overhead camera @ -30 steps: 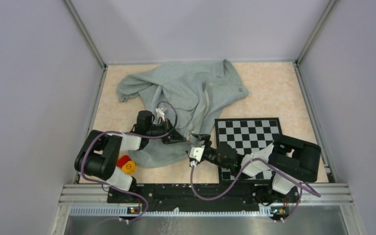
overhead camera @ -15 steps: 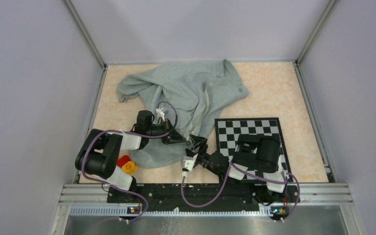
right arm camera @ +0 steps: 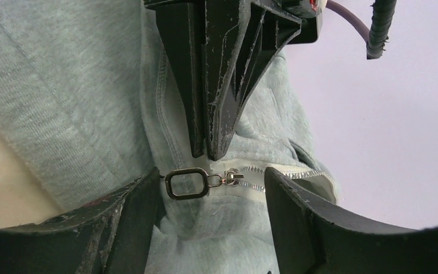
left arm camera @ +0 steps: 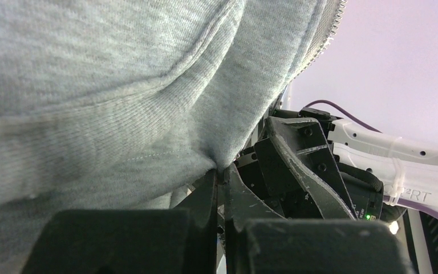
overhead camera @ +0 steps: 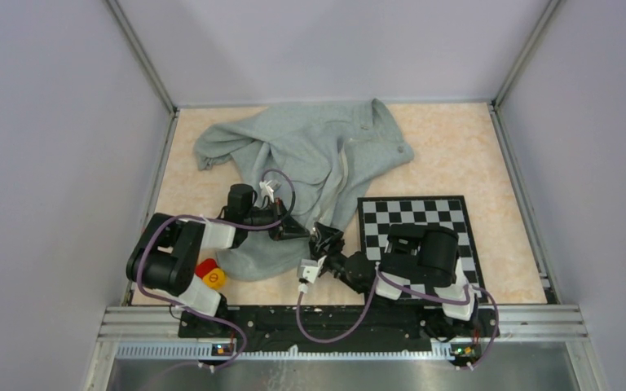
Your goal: Zip up the jacket
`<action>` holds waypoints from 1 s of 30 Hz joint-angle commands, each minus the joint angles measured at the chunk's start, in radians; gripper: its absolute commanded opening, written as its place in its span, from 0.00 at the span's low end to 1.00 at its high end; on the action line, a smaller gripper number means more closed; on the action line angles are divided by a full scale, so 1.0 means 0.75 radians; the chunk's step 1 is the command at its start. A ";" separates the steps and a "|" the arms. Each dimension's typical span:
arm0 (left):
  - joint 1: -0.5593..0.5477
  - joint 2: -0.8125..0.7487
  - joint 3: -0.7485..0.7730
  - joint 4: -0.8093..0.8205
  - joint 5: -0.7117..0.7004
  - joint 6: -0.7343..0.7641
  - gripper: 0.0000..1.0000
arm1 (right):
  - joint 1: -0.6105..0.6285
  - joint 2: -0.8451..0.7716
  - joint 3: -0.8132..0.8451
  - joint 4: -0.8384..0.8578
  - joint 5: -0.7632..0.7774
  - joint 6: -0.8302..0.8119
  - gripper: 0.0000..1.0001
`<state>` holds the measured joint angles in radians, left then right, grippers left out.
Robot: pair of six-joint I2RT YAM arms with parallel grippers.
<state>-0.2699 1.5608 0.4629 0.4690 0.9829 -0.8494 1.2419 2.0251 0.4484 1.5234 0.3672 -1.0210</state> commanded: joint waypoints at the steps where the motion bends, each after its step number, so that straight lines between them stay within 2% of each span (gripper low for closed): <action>1: -0.002 0.009 0.015 0.013 0.064 -0.003 0.00 | 0.008 -0.069 -0.006 0.261 0.048 0.024 0.62; 4: -0.002 0.006 0.015 0.011 0.066 -0.003 0.00 | 0.007 -0.094 -0.017 0.243 0.039 0.057 0.58; 16: -0.001 -0.009 0.010 0.005 0.070 0.005 0.00 | 0.007 -0.141 -0.076 0.239 0.034 0.124 0.54; 30: 0.000 -0.009 0.007 0.005 0.069 0.007 0.00 | 0.008 -0.185 -0.090 0.190 0.011 0.177 0.34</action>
<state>-0.2687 1.5616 0.4629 0.4690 0.9840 -0.8532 1.2415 1.9404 0.3859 1.5219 0.3908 -0.9218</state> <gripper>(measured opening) 0.012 0.364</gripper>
